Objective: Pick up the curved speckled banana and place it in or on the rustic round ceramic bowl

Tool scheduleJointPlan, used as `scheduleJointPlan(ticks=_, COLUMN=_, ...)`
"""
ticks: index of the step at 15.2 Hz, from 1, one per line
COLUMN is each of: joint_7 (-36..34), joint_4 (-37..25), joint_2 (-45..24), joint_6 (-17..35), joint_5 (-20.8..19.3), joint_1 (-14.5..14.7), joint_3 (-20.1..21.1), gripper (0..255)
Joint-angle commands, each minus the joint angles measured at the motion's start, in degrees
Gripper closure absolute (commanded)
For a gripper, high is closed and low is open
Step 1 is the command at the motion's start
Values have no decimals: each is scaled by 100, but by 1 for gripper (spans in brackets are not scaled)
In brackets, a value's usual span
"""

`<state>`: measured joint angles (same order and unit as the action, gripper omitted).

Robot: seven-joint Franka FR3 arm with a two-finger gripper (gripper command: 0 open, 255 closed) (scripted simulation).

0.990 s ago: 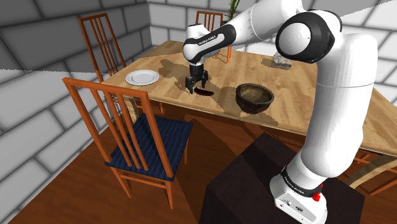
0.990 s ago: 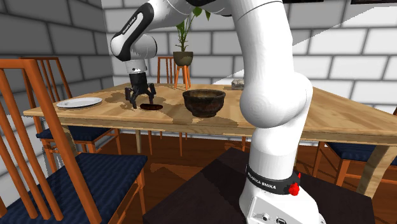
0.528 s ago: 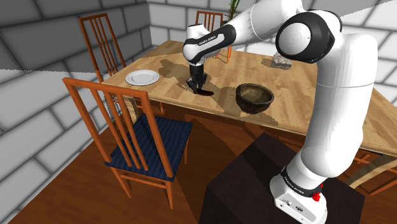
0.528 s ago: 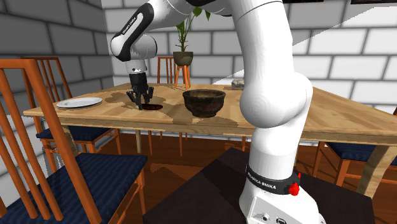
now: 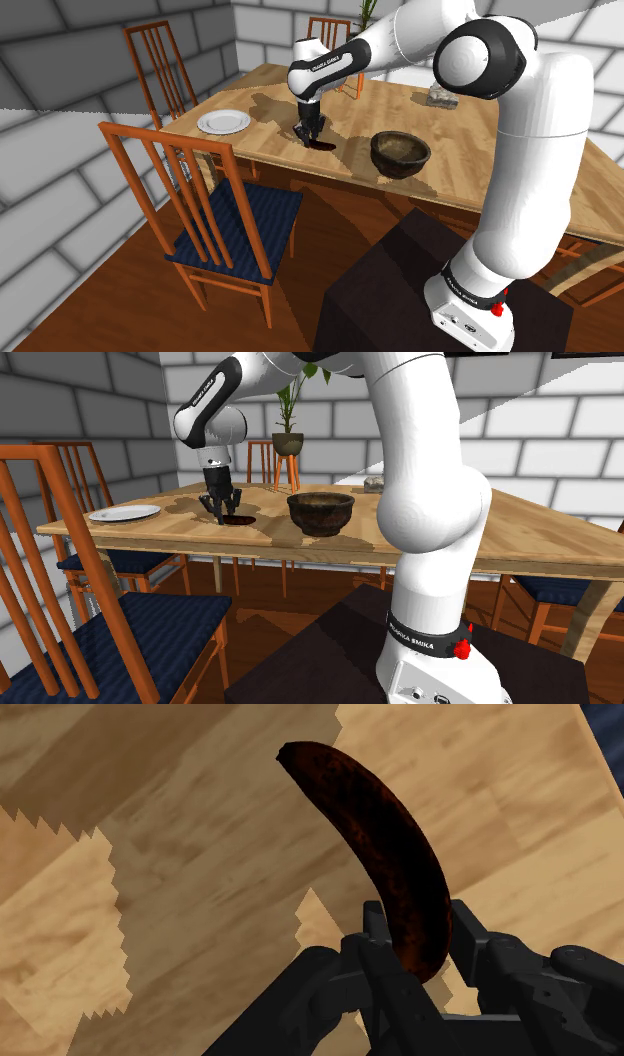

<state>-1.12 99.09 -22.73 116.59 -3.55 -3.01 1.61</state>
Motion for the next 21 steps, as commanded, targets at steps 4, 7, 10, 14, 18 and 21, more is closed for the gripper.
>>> scheduleJointPlan(ticks=4, joint_7=15, joint_4=-134, joint_2=125, joint_6=-258, joint_5=10, joint_1=-1, joint_3=4, gripper=255)
scheduleJointPlan(ticks=7, joint_7=25, joint_4=-254, joint_2=205, joint_6=-458, joint_5=17, joint_1=0, joint_3=6, gripper=255)
scheduleJointPlan(ticks=10, joint_7=36, joint_4=-384, joint_2=277, joint_6=-660, joint_5=23, joint_1=0, joint_3=8, gripper=255)
scheduleJointPlan(ticks=14, joint_7=50, joint_4=-578, joint_2=359, joint_6=-936, joint_5=30, joint_1=1, joint_3=10, gripper=255)
scheduleJointPlan(ticks=18, joint_7=63, joint_4=-798, joint_2=422, joint_6=-1218, joint_5=36, joint_1=2, joint_3=12, gripper=255)
scheduleJointPlan(ticks=21, joint_7=73, joint_4=-980, joint_2=457, joint_6=-1434, joint_5=40, joint_1=3, joint_3=13, gripper=255)
